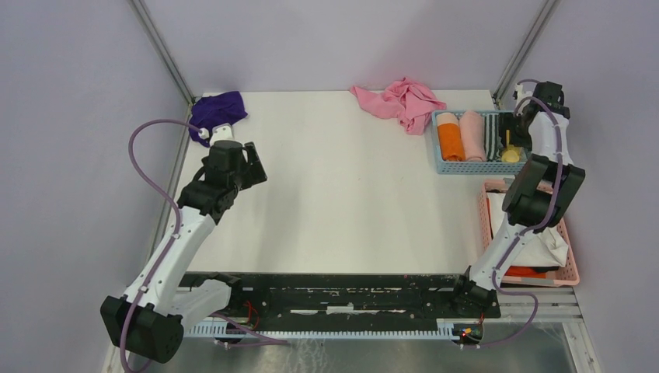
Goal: Roll the towels
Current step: Place the towel in the bin, then reset both arms
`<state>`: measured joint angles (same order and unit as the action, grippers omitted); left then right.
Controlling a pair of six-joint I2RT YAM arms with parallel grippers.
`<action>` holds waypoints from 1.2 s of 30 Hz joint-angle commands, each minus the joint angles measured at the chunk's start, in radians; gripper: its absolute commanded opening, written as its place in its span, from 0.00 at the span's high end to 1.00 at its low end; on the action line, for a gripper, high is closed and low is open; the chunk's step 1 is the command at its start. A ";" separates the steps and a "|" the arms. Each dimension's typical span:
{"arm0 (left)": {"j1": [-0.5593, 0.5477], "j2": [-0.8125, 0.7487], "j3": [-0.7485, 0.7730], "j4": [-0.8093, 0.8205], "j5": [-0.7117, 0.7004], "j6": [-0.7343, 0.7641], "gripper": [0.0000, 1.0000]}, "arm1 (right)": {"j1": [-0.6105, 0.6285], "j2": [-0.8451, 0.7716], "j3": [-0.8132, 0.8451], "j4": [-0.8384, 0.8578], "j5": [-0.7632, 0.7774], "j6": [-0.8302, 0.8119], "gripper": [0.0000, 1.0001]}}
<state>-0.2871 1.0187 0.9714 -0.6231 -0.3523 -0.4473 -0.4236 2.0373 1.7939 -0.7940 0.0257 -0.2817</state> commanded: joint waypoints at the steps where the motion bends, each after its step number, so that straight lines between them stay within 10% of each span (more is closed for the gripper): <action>1: 0.005 -0.034 -0.006 0.062 0.032 0.063 0.12 | 0.001 -0.102 -0.033 0.057 -0.013 0.032 0.13; 15: 0.008 -0.229 -0.032 0.136 0.145 0.087 0.11 | 0.041 -0.831 -0.502 0.366 -0.065 0.458 0.00; 23: 0.008 -0.357 -0.042 0.122 0.096 0.043 0.01 | 0.347 -1.284 -0.711 0.345 0.137 0.403 0.00; 36: 0.008 -0.533 -0.159 0.168 0.047 0.022 0.01 | 0.491 -1.666 -1.001 0.342 0.213 0.450 0.00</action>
<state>-0.2852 0.5076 0.8360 -0.5323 -0.2714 -0.4038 0.0387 0.4175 0.8391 -0.4774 0.1753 0.1452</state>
